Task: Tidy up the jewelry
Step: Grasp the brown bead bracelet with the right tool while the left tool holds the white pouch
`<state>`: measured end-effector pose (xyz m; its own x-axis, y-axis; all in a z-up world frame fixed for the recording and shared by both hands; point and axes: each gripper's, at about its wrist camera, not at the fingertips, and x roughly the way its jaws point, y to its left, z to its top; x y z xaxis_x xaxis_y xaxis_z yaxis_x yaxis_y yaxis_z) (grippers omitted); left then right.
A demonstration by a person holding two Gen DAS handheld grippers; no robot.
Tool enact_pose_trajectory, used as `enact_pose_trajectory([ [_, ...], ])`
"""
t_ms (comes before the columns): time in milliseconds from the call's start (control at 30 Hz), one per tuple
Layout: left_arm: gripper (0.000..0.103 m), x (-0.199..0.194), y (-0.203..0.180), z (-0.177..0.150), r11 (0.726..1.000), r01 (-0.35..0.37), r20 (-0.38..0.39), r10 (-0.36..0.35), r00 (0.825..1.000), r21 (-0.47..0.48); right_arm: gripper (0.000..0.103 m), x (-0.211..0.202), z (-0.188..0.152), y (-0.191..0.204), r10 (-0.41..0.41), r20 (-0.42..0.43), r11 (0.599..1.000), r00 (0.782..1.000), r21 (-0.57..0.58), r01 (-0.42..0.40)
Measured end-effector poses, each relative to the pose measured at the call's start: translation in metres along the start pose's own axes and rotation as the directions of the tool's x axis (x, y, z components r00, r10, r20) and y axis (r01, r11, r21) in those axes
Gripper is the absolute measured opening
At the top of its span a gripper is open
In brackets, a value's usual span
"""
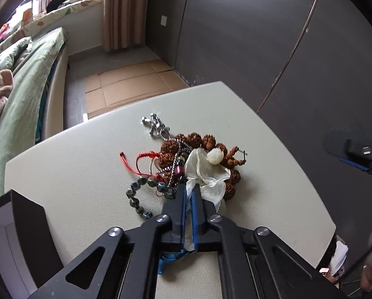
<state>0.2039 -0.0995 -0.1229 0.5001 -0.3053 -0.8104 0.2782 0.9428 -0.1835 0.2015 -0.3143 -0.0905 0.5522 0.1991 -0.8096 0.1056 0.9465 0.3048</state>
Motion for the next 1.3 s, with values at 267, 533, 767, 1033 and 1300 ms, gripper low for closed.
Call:
enact_pose_trajectory([
  [267,0.001,-0.020,0.017,0.011,0.999,0.031,0.060,-0.030,0.998,-0.022,0.101,0.026,0.004,0.015,0.035,-0.043,0.999,0.998,0.002,-0.035],
  [533,0.001,-0.054,0.055,0.018,0.992,0.061,0.143,-0.045,0.989,-0.108,0.070,0.064,0.003,0.033,0.087,-0.149,0.996,0.985,0.014,-0.086],
  [767,0.001,-0.070,0.072,0.019,0.987,0.066,0.180,-0.039,0.983,-0.145,0.057,0.092,0.000,0.041,0.043,-0.197,0.999,0.979,0.005,-0.043],
  [1033,0.001,-0.079,0.080,0.014,0.984,0.073,0.189,-0.042,0.981,-0.160,0.057,0.109,0.001,0.057,0.020,-0.186,0.997,0.982,-0.068,-0.033],
  [1300,0.001,-0.090,0.085,0.008,0.982,0.068,0.200,-0.032,0.979,-0.177,0.037,0.106,0.001,0.042,0.081,-0.184,0.996,0.979,0.035,-0.076],
])
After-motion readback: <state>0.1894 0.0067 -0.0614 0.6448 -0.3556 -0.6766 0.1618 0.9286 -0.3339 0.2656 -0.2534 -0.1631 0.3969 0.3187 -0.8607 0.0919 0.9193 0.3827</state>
